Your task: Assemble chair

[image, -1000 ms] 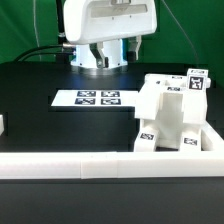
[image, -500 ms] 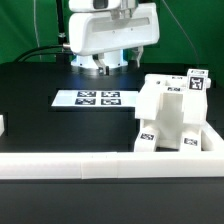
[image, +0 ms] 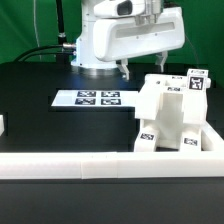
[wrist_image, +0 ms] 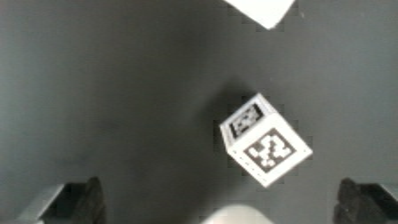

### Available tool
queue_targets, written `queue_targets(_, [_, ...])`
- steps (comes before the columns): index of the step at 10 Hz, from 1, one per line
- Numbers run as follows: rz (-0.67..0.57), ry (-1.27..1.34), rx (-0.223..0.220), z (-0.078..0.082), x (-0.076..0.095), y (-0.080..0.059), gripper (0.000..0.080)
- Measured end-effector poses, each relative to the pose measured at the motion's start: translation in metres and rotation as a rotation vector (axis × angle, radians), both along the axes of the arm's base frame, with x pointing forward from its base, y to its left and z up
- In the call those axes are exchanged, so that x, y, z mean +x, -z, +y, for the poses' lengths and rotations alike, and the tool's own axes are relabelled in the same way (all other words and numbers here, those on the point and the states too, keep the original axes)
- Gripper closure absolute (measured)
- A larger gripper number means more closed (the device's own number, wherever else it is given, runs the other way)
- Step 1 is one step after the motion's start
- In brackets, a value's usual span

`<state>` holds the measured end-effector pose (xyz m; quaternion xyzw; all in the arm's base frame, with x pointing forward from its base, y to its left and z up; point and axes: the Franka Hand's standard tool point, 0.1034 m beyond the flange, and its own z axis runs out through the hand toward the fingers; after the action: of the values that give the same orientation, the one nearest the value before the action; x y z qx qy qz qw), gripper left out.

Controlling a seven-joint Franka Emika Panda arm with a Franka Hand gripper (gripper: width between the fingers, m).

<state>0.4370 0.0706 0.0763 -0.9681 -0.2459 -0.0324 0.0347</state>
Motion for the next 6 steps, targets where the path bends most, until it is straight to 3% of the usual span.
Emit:
queue_targets(3, [0.01,0.043,0.007,0.021,0.018,0.009,0.015])
queue_targets(6, [0.066,0.067,0.015,0.033,0.02,0.009,0.015])
